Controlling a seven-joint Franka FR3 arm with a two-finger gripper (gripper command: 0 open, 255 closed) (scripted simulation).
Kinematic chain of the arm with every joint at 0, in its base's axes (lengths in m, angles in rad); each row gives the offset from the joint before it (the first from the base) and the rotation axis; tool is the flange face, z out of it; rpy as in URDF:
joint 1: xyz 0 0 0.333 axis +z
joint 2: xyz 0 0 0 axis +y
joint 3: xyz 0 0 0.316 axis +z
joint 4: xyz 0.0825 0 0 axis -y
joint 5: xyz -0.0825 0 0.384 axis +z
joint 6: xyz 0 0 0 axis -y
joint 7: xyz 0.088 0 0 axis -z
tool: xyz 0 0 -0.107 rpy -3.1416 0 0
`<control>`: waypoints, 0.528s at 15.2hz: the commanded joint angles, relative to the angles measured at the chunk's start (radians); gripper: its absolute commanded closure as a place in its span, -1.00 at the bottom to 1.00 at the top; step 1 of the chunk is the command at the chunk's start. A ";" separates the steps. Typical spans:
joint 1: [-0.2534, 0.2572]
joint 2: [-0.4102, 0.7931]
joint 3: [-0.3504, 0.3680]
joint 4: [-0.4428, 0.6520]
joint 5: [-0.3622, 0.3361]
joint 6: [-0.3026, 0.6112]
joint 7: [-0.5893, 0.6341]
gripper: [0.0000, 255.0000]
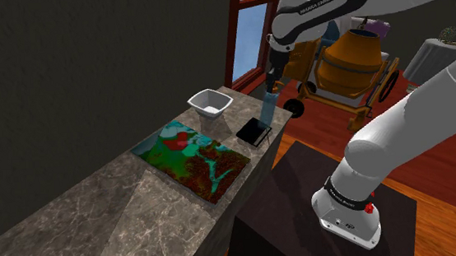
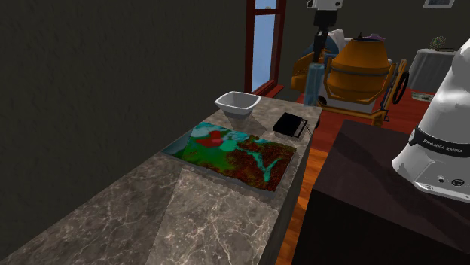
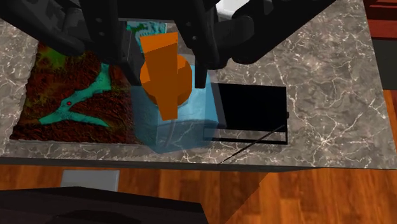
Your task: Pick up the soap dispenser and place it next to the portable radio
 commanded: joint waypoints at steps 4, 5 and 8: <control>0.000 0.034 -0.005 -0.039 0.002 0.073 -0.004 1.00; 0.000 0.041 -0.005 -0.046 0.003 0.088 -0.004 1.00; 0.001 0.066 -0.008 -0.067 0.005 0.134 -0.007 1.00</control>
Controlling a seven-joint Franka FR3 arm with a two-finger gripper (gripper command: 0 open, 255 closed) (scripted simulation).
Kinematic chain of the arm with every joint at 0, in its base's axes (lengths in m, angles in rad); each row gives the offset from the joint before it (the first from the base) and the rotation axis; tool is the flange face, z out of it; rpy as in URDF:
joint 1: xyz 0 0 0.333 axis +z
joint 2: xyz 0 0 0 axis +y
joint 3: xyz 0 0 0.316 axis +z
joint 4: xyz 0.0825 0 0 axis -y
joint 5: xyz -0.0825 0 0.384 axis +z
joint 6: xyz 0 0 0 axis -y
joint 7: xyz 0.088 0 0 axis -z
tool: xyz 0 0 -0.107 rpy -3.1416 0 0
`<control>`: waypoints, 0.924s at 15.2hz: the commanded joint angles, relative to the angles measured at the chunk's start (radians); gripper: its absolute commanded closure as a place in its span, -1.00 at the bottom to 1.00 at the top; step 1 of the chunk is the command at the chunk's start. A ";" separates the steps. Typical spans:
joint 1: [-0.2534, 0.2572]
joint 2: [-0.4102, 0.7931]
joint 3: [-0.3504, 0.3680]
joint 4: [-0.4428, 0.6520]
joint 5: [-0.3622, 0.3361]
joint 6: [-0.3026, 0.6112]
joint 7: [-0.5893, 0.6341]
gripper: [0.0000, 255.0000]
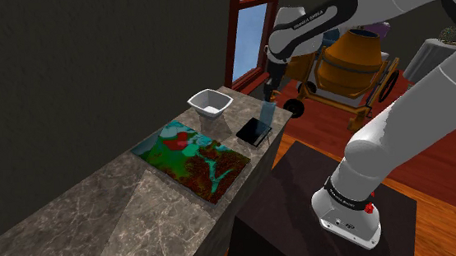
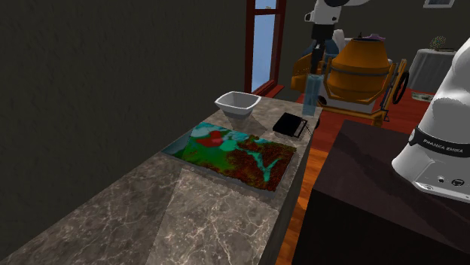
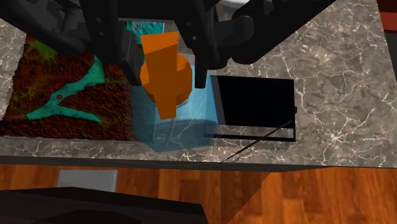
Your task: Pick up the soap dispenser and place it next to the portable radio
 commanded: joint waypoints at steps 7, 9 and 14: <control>0.002 0.074 -0.007 -0.045 0.010 0.119 -0.010 1.00; 0.003 0.096 -0.009 -0.054 0.013 0.150 -0.013 1.00; 0.006 0.155 -0.012 -0.074 0.026 0.228 -0.023 1.00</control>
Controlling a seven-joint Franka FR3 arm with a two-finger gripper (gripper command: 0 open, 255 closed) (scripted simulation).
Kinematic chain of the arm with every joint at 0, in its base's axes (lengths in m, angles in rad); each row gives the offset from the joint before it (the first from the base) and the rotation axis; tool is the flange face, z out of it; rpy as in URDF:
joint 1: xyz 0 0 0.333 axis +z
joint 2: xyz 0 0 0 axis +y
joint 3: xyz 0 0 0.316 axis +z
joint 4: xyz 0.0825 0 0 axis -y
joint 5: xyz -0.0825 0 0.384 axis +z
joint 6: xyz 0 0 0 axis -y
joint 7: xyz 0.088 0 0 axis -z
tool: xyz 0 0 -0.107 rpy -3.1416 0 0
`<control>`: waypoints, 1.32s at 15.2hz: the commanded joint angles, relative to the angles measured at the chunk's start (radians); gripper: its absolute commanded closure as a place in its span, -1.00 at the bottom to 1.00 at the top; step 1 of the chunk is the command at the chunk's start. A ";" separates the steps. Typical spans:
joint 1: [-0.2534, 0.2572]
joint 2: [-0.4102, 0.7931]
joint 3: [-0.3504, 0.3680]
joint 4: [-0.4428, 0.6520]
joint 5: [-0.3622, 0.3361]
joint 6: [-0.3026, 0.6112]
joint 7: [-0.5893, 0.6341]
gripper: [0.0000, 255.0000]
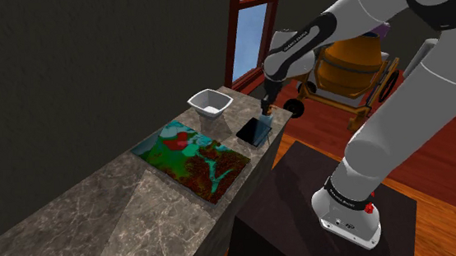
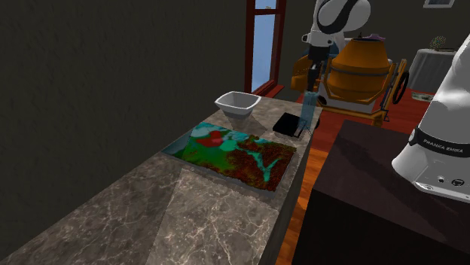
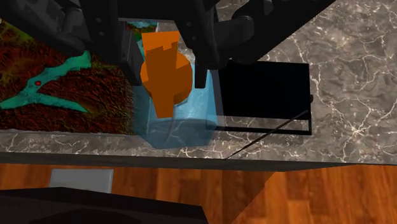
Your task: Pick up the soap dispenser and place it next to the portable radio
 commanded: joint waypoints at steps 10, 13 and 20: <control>0.006 0.150 0.000 -0.022 0.047 0.170 -0.033 1.00; 0.006 0.195 0.004 -0.023 0.067 0.216 -0.047 1.00; 0.004 0.239 0.010 -0.021 0.088 0.257 -0.062 1.00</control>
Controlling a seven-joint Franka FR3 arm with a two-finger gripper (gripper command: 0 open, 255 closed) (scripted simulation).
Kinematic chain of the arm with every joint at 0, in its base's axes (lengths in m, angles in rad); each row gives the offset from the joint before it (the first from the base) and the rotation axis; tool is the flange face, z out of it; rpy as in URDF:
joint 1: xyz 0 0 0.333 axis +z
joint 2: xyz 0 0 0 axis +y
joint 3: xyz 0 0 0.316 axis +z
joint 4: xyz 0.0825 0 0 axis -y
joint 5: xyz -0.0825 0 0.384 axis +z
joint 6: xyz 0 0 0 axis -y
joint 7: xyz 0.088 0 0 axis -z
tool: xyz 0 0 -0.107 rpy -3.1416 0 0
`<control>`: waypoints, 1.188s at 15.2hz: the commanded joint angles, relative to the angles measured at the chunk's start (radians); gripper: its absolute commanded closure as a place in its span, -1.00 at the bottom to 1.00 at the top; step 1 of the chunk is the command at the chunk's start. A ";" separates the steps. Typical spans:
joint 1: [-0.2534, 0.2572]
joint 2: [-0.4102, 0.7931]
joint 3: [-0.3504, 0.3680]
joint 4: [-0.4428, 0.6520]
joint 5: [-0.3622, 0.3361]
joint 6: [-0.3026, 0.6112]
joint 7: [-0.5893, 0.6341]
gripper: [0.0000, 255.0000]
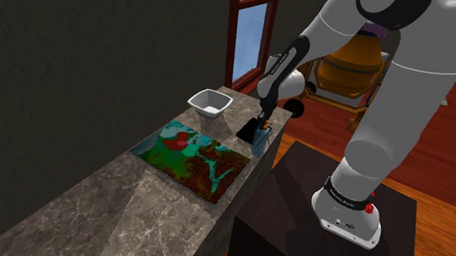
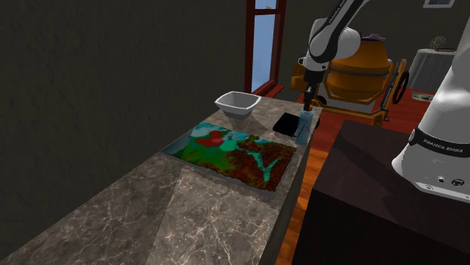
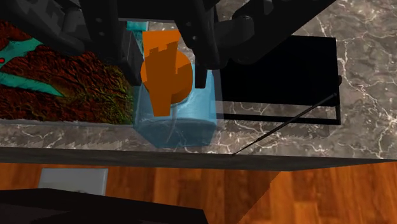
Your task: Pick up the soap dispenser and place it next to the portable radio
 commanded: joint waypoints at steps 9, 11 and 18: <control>0.000 0.001 0.000 0.000 0.000 0.001 0.000 -1.00; 0.005 -0.077 -0.012 -0.001 -0.035 -0.074 0.025 -1.00; 0.004 -0.142 -0.014 0.003 -0.060 -0.142 0.043 -1.00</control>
